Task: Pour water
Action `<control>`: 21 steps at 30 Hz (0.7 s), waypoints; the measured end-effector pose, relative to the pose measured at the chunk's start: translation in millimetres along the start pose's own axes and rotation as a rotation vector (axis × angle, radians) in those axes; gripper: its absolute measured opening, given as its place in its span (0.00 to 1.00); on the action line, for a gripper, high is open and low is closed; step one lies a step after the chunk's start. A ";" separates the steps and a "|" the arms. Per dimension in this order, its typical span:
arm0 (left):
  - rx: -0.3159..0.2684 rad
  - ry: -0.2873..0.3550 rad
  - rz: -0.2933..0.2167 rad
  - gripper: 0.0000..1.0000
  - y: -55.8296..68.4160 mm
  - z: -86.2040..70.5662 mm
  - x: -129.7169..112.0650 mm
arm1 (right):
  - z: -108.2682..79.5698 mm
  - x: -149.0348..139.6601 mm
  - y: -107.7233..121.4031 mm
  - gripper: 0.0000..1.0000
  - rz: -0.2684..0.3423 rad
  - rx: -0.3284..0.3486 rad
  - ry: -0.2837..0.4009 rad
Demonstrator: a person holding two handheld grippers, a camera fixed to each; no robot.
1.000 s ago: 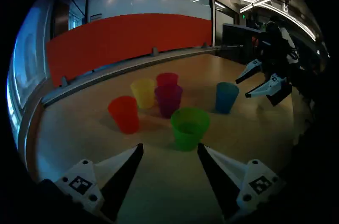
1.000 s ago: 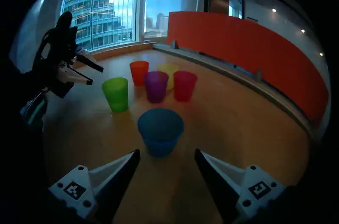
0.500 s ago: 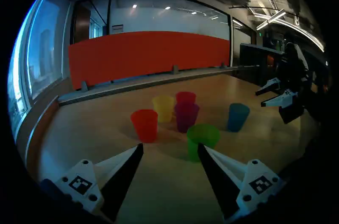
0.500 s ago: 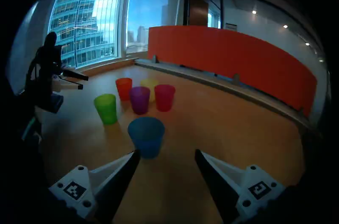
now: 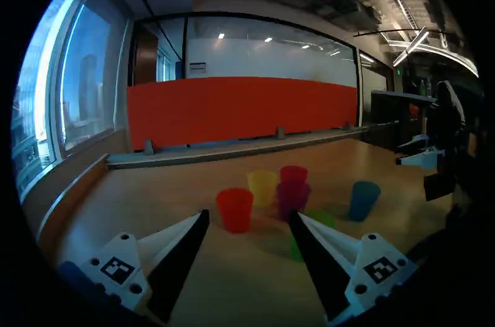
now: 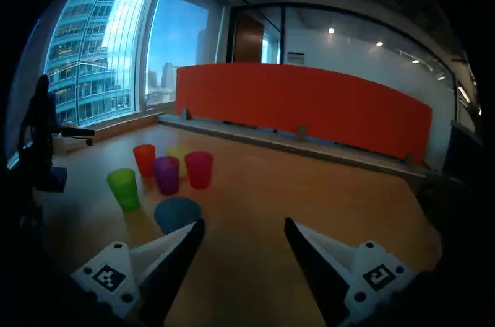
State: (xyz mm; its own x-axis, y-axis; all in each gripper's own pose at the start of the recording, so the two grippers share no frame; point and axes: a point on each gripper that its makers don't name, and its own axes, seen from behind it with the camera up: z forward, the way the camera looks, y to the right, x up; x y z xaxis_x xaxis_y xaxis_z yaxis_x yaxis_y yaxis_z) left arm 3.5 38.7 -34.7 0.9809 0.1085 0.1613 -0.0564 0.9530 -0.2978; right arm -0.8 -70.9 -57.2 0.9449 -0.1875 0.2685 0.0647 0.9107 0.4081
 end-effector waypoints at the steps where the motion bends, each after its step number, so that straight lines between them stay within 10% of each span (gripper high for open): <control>1: 0.010 0.012 -0.004 0.95 -1.8 -0.6 2.9 | -0.1 2.4 3.4 1.00 0.006 -0.017 0.011; 21: 0.189 0.184 -0.055 0.95 -32.9 -5.8 38.0 | -16.5 25.4 54.9 1.00 0.101 -0.339 0.204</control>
State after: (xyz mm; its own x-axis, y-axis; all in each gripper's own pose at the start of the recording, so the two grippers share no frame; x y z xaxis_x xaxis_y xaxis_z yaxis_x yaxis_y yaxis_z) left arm 43.8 9.9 -24.2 0.9998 0.0186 -0.0068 -0.0192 0.9938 -0.1099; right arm 32.0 -19.6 -42.3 0.9940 -0.0449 0.0998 0.0381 0.9969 0.0684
